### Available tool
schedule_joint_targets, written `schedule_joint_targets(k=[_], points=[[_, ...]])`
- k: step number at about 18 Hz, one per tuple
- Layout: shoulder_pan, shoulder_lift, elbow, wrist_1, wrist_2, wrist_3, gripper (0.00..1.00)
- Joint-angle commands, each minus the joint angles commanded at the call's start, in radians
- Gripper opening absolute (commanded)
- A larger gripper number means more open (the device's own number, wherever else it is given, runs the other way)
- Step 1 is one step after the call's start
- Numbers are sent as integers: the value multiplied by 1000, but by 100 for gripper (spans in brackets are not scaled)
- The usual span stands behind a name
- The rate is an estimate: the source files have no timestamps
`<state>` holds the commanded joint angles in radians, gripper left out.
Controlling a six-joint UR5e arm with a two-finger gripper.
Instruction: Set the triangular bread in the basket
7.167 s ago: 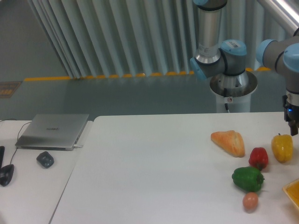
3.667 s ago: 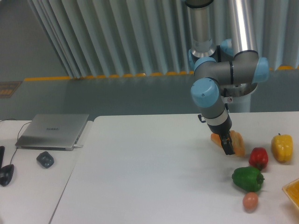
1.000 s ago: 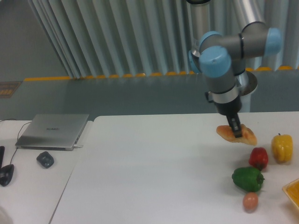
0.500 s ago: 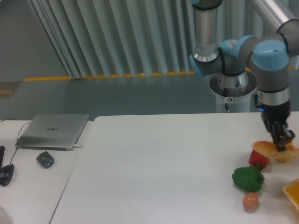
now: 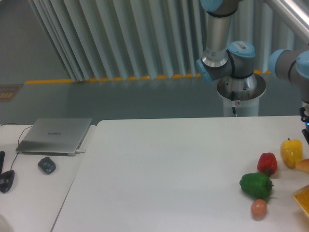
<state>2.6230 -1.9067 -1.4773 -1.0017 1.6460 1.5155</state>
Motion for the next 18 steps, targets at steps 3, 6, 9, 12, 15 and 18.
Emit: schedule_joint_targets(k=[3,6,9,12,15,18], points=[[15,-18,6,18,3,-3,24],[43,-29,11,34,2,5,27],[55,-41,23,49,2,5,27],[61,-57,43,51,2,6,38],[63,-58,43,67,2,8,100],[66,-58,37,84,2,6,100]])
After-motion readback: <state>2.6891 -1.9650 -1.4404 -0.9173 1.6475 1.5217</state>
